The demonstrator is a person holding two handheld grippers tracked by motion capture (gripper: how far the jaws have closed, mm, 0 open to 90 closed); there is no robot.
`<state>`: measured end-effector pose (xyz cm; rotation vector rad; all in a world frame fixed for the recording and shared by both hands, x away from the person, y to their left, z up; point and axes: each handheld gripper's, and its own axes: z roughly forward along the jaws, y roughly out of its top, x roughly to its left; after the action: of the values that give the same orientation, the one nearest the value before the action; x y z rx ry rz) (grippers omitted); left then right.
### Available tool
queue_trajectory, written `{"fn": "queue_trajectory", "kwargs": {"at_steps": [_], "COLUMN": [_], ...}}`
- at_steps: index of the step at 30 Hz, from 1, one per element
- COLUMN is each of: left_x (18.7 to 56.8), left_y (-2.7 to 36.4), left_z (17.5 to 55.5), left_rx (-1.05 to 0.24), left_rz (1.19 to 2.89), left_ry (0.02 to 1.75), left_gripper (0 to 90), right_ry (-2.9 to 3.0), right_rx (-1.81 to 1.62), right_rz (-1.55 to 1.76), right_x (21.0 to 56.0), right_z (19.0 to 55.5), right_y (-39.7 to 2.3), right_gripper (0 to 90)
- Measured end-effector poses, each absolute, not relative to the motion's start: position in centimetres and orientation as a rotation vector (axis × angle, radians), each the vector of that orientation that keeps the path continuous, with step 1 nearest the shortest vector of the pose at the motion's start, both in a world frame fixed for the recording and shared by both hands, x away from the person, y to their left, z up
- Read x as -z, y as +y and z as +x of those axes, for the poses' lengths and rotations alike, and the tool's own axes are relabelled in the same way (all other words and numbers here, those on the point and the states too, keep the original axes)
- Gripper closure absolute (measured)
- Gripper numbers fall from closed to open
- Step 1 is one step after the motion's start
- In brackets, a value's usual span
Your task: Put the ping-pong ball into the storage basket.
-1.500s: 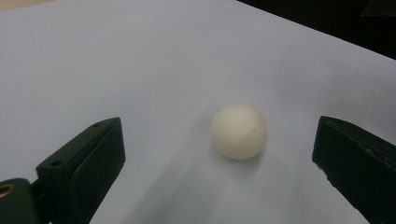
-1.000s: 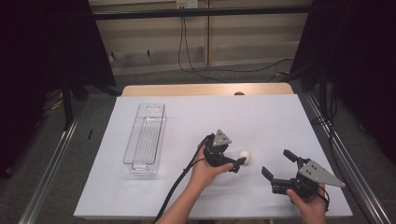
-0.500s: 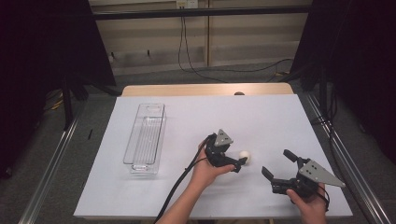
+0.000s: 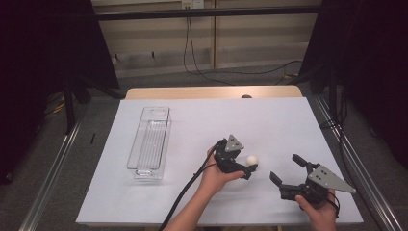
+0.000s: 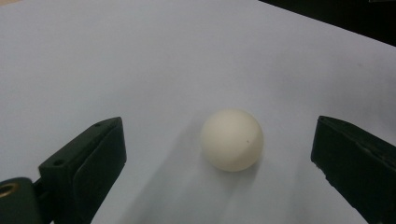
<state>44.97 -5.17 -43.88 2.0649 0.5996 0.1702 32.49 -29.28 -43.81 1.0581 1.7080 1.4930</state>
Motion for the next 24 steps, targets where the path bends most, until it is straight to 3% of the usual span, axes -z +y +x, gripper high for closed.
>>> {"fn": "queue_trajectory", "kwargs": {"at_steps": [24], "left_x": [44.49], "left_y": [-5.79], "left_z": [45.32], "left_rx": [-0.15], "left_rz": [2.078], "left_ry": [0.583], "left_gripper": [4.3], "right_ry": [1.702], "right_rx": [-1.494], "right_rz": [1.055], "right_x": [43.81], "right_z": [32.5], "right_y": [-29.38], "right_gripper": [1.1]}}
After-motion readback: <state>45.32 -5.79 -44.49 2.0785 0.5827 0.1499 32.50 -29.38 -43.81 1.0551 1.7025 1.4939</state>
